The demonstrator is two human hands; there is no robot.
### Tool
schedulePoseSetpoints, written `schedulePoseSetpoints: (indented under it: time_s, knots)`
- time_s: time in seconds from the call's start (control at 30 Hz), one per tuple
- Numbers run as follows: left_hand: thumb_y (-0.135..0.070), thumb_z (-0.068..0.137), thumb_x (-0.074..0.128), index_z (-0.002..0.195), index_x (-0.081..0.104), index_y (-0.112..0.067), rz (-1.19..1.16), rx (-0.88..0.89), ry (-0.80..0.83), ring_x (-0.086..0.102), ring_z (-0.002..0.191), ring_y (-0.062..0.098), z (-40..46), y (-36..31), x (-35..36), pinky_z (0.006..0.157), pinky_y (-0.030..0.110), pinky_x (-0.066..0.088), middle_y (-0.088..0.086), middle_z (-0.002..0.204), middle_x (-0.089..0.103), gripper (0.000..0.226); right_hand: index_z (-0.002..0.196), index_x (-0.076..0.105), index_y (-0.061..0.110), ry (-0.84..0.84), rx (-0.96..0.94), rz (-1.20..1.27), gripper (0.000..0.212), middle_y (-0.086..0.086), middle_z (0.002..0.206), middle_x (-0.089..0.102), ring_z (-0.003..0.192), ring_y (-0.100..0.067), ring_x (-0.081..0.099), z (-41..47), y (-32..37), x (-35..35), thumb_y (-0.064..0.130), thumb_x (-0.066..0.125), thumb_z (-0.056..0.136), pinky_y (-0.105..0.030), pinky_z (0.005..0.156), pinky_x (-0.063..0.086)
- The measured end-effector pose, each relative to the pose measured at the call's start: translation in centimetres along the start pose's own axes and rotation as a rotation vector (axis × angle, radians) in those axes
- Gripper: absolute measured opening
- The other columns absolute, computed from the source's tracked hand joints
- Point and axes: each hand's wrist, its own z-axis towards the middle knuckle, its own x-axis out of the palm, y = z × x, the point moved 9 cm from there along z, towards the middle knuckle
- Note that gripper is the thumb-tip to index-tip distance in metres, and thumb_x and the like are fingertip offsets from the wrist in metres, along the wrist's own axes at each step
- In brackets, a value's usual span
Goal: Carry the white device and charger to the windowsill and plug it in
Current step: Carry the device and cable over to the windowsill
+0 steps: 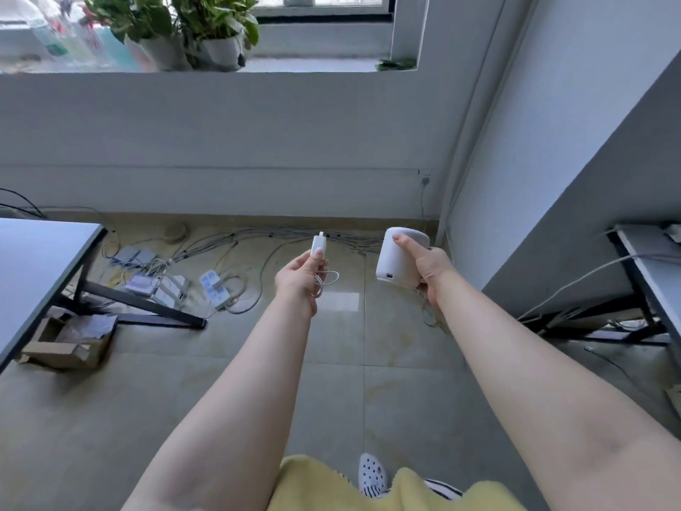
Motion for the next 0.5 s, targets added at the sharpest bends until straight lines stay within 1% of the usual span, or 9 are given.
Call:
schedulePoseSetpoints:
  time_s: [0.07, 0.13, 0.2, 0.23, 0.27, 0.3, 0.33, 0.43, 0.5]
  knots:
    - [-0.011, 0.083, 0.07, 0.107, 0.062, -0.008, -0.006, 0.003, -0.003, 0.061, 0.077, 0.024, 1.9, -1.3, 1.1, 0.035, 0.012, 0.039, 0.011, 0.08, 0.064, 0.025, 0.125, 0.049, 0.008, 0.005, 0.011, -0.016, 0.066, -0.008, 0.112, 0.058, 0.087, -0.02, 0.058, 2.4, 1.1, 1.0, 0.044, 0.073, 0.075, -0.033, 0.073, 0.051]
    - [-0.01, 0.084, 0.069, 0.108, 0.062, -0.006, -0.01, 0.007, -0.011, 0.06, 0.086, 0.029, 3.9, -2.5, 2.0, 0.032, 0.011, 0.037, 0.012, 0.084, 0.063, 0.026, 0.12, 0.049, 0.009, 0.013, 0.016, -0.02, 0.062, -0.007, 0.111, 0.058, 0.094, -0.024, 0.058, 4.5, 2.0, 2.2, 0.044, 0.074, 0.075, -0.034, 0.078, 0.051]
    - [-0.009, 0.083, 0.069, 0.1, 0.063, -0.006, 0.002, 0.01, -0.011, 0.06, 0.084, 0.028, 6.3, -3.6, 3.0, 0.034, 0.012, 0.039, 0.012, 0.084, 0.063, 0.018, 0.117, 0.049, 0.011, 0.025, 0.016, -0.018, 0.059, -0.007, 0.111, 0.059, 0.096, -0.024, 0.059, 6.8, 3.0, 3.5, 0.043, 0.074, 0.075, -0.032, 0.074, 0.052]
    - [-0.009, 0.083, 0.069, 0.095, 0.063, -0.007, 0.013, 0.014, -0.012, 0.061, 0.079, 0.025, 7.5, -4.1, 3.4, 0.038, 0.014, 0.044, 0.012, 0.082, 0.064, 0.014, 0.118, 0.049, 0.01, 0.028, 0.016, -0.018, 0.059, -0.007, 0.111, 0.059, 0.095, -0.024, 0.059, 7.8, 3.5, 4.1, 0.043, 0.074, 0.075, -0.031, 0.071, 0.051]
    - [-0.01, 0.082, 0.07, 0.093, 0.064, -0.007, 0.021, 0.02, -0.01, 0.061, 0.075, 0.023, 8.7, -4.6, 4.0, 0.045, 0.017, 0.048, 0.011, 0.08, 0.064, 0.013, 0.119, 0.049, 0.01, 0.027, 0.017, -0.017, 0.061, -0.006, 0.111, 0.06, 0.094, -0.023, 0.059, 8.9, 4.0, 4.7, 0.043, 0.074, 0.075, -0.031, 0.07, 0.051]
    - [-0.01, 0.082, 0.071, 0.091, 0.064, -0.008, 0.024, 0.022, -0.005, 0.061, 0.072, 0.021, 10.1, -5.2, 4.6, 0.053, 0.02, 0.05, 0.01, 0.079, 0.064, 0.012, 0.119, 0.049, 0.01, 0.022, 0.016, -0.017, 0.061, -0.006, 0.11, 0.06, 0.094, -0.023, 0.059, 10.1, 4.6, 5.3, 0.043, 0.074, 0.075, -0.031, 0.07, 0.052]
    - [-0.011, 0.081, 0.071, 0.088, 0.064, -0.009, 0.031, 0.023, 0.0, 0.061, 0.072, 0.021, 11.7, -5.8, 5.4, 0.055, 0.021, 0.049, 0.01, 0.079, 0.064, 0.01, 0.119, 0.05, 0.01, 0.018, 0.014, -0.017, 0.06, -0.006, 0.109, 0.06, 0.094, -0.023, 0.059, 11.5, 5.2, 5.9, 0.043, 0.074, 0.075, -0.031, 0.07, 0.051]
    - [-0.014, 0.082, 0.071, 0.084, 0.064, -0.015, 0.056, 0.02, 0.019, 0.063, 0.082, 0.024, 16.1, -7.6, 7.5, 0.05, 0.017, 0.04, 0.009, 0.082, 0.066, 0.008, 0.121, 0.052, 0.009, 0.001, 0.009, -0.022, 0.062, -0.007, 0.111, 0.061, 0.092, -0.024, 0.06, 15.4, 7.1, 7.7, 0.043, 0.075, 0.074, -0.03, 0.064, 0.05]
    - [-0.014, 0.082, 0.071, 0.085, 0.064, -0.015, 0.051, 0.022, 0.042, 0.063, 0.083, 0.025, 19.3, -9.4, 9.2, 0.047, 0.016, 0.04, 0.008, 0.082, 0.066, 0.008, 0.123, 0.053, 0.008, -0.014, 0.007, -0.019, 0.063, -0.008, 0.111, 0.061, 0.093, -0.025, 0.059, 18.2, 8.9, 9.3, 0.043, 0.075, 0.075, -0.029, 0.062, 0.049]
